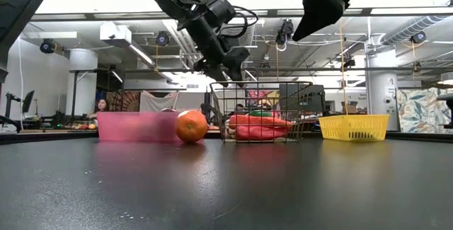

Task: Sort produce into baskets
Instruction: Put the small green chili pepper into the yellow bin

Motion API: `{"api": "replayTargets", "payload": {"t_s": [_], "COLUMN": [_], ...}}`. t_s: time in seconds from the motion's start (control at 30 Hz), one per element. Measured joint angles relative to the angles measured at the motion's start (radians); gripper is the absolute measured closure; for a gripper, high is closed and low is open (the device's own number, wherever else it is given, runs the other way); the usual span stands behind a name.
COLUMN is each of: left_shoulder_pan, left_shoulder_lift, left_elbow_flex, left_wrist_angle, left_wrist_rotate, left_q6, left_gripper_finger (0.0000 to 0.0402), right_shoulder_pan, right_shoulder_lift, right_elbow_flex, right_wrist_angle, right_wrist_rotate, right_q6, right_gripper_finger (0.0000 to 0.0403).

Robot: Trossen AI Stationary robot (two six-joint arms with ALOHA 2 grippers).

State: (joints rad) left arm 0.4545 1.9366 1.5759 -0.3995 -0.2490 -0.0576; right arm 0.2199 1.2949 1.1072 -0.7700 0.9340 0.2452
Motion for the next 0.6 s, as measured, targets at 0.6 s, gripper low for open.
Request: {"api": "replayTargets", "payload": {"t_s": [0.6], "left_shoulder_pan": [-0.288], "left_shoulder_lift": [-0.294], "left_elbow_flex": [-0.074], "left_wrist_angle": [-0.163], "left_wrist_rotate": [-0.087], "left_q6": [0.025], "left_gripper_finger": [0.01], "right_shoulder_pan": [0.025], "right_shoulder_lift": [-0.01], "right_elbow_flex": [0.0], "right_wrist_angle": [-0.003], "right_wrist_rotate": [-0.559], "right_q6": [0.145], "right_gripper_finger": [0.0046]}}
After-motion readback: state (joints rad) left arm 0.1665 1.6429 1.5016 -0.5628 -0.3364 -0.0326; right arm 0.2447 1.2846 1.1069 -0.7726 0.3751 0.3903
